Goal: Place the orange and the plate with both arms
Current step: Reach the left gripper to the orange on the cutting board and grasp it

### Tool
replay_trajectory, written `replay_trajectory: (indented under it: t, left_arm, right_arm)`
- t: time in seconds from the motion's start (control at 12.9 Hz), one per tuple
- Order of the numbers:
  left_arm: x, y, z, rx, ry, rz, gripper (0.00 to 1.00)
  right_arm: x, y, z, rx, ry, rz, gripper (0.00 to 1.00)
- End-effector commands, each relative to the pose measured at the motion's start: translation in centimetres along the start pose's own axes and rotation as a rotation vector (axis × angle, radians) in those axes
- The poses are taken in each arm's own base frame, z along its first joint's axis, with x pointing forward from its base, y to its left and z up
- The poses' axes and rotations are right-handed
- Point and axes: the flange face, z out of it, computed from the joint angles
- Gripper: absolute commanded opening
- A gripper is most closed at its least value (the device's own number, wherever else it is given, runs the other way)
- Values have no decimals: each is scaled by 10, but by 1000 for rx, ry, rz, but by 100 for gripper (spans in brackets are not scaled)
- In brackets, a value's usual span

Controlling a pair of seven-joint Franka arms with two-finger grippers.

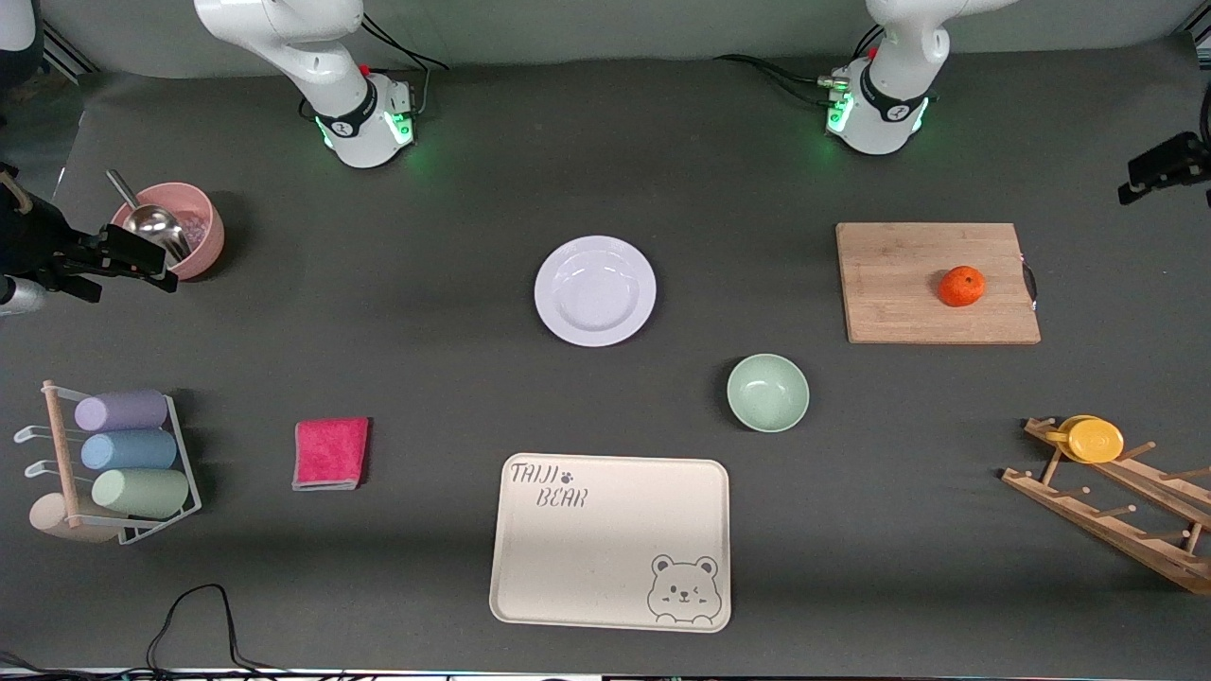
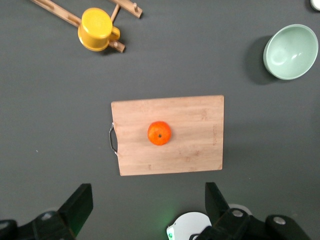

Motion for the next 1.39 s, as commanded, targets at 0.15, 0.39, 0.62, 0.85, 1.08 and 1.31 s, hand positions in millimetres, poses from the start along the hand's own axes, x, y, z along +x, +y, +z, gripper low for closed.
replay_trajectory:
  t: [0.15,0.39,0.62,0.85,1.08,1.31]
  left_arm:
    - [-64,28,32,25,30,-52,100]
    - [-35,18,62,32,24,-53,100]
    - [-20,13,125,39,30,-47,100]
    - [-19,14,213,44,66,-35,100]
    - [-18,15,276,40,70,-28,100]
    - [-28,17,334,43,107,-20,100]
  right_arm:
    - [1,-3,-2,14,-1,-2,100]
    - [3,-2,1,14,-2,-2,100]
    - [7,-4,5,17,-2,-4,100]
    - [9,-5,8,18,1,-5,100]
    - [21,-9,28,82,-16,3,100]
    - [35,-6,53,209,-39,41,100]
